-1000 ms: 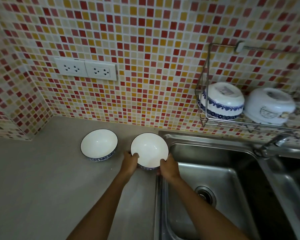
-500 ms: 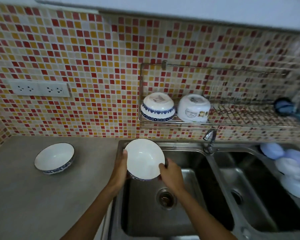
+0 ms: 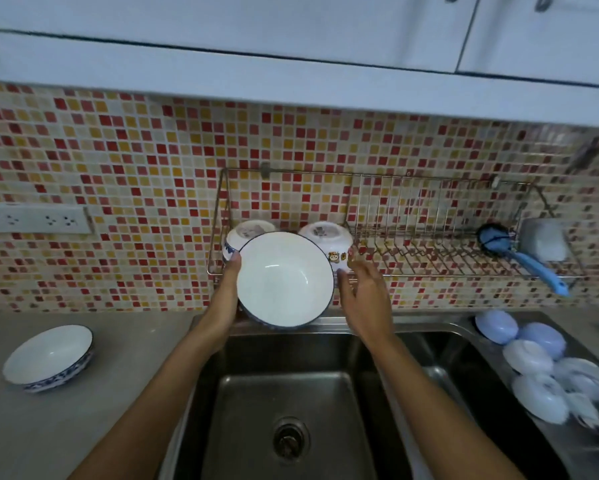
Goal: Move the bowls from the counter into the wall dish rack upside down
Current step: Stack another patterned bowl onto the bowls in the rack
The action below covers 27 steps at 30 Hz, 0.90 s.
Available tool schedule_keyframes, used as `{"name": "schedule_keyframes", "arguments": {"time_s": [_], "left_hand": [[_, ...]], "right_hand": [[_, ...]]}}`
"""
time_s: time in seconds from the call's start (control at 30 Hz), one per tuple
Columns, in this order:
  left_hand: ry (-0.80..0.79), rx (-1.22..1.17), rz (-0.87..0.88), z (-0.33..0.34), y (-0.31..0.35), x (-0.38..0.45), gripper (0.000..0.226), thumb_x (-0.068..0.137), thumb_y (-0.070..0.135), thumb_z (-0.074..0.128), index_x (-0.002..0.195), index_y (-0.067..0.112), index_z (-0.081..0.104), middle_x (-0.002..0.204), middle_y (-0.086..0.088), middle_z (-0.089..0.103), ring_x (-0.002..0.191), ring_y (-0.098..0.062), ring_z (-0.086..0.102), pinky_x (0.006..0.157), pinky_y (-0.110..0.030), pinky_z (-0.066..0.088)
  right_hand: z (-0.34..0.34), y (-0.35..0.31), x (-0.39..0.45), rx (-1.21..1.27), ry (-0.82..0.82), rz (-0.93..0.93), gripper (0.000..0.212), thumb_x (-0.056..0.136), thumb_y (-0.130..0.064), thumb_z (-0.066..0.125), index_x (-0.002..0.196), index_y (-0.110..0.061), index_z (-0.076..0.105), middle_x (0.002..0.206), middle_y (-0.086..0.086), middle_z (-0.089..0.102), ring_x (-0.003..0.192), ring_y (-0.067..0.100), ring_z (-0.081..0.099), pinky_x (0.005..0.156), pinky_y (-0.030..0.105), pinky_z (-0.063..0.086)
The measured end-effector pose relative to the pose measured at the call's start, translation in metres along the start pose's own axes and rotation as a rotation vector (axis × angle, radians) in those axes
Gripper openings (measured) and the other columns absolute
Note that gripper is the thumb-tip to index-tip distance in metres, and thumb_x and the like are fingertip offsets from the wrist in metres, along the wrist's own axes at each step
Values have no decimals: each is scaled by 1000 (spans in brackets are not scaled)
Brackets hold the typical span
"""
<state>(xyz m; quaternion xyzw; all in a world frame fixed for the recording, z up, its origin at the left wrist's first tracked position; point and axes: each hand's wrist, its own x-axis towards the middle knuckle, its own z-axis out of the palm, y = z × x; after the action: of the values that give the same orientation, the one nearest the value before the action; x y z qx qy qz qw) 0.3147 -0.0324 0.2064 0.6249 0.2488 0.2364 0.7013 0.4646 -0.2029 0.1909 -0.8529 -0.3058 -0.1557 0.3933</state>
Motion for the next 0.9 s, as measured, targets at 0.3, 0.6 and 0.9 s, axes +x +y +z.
{"name": "schedule_keyframes", "arguments": {"time_s": [0.3,0.6,0.9], "left_hand": [[-41,157,158,44,67,42,66,87,66,39,142,30,31,145,-4,40,128,-31,44,100,-54,46],[180,399,415,74,87,85,84,79,60,60,145,18,29,107,2,55,105,-22,53,89,-33,44],[24,825,770,100,76,104,96,69,56,71,145,20,27,133,-13,33,124,-24,42,105,-33,42]], "right_hand": [[18,47,46,-415,-202,4,85,89,-56,-10,151,-4,15,160,14,14,149,24,5,117,35,-9],[26,52,43,-454,-154,-32,73,95,-49,-5,152,-6,11,161,12,10,149,22,3,118,38,-10],[31,55,44,-457,-132,-28,71,97,-49,1,151,-4,14,160,14,14,149,23,6,119,39,-6]]}}
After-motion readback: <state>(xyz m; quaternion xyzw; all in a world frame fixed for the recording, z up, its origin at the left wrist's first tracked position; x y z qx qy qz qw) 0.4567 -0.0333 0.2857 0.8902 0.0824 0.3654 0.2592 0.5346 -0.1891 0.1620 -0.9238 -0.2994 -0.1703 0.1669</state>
